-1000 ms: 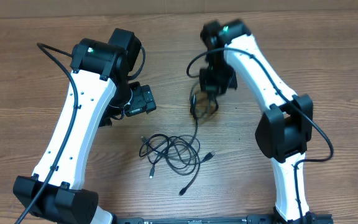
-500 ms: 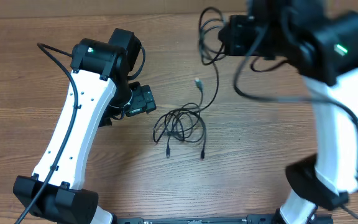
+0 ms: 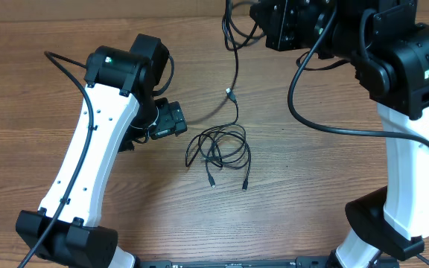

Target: Untangle cables

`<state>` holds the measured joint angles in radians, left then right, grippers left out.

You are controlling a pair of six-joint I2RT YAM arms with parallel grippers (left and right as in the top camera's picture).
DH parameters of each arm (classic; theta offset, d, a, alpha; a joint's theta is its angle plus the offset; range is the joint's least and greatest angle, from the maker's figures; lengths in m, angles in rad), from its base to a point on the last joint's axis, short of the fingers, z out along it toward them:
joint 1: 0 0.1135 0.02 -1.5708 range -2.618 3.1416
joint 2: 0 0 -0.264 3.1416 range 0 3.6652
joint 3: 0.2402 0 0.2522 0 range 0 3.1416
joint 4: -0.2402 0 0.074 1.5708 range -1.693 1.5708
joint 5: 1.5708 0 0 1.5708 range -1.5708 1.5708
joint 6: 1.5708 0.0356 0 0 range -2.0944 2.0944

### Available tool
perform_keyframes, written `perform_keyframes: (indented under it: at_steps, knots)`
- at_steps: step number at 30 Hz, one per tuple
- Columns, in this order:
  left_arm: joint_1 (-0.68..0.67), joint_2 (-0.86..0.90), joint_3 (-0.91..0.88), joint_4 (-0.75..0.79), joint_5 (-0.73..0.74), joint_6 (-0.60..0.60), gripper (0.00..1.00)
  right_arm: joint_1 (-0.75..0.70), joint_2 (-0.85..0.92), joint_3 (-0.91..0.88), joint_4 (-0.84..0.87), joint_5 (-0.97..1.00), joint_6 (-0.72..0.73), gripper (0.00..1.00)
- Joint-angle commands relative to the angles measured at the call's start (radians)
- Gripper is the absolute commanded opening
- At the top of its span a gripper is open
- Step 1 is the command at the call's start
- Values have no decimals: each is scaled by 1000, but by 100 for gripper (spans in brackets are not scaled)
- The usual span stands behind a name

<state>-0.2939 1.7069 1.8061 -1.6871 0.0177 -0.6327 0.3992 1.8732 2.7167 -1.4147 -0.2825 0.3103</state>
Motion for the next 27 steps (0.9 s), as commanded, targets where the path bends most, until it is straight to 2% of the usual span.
perform_keyframes:
  at_steps: [1, 6, 9, 12, 15, 18, 20, 23, 27]
  knots:
    - [-2, 6, -3, -3, -10, 9, 99, -2, -5, 5, -14, 107, -4, 4]
    - [-3, 6, -3, 3, 15, 21, 100, -2, 3, 2, -81, 83, 1, 4]
    - [-8, 6, -3, 29, 83, 110, 100, -2, 3, -14, -93, 80, 12, 4]
    - [-15, 6, -3, 64, 206, 257, 100, -2, 3, -31, -98, 79, 75, 4]
    - [-27, 6, -3, 97, 382, 455, 100, -2, 3, -46, -98, 78, 143, 4]
    - [-46, 6, -3, 126, 539, 630, 100, -2, 3, -47, -97, 35, 147, 4]
    - [-61, 6, -3, 148, 590, 700, 100, -2, 3, -47, -89, 0, 148, 4]
    - [-84, 6, -3, 197, 581, 716, 100, -2, 3, -47, -77, -42, 191, 4]
    - [-99, 6, -3, 276, 499, 715, 98, -2, 3, -47, -83, -77, 218, 4]
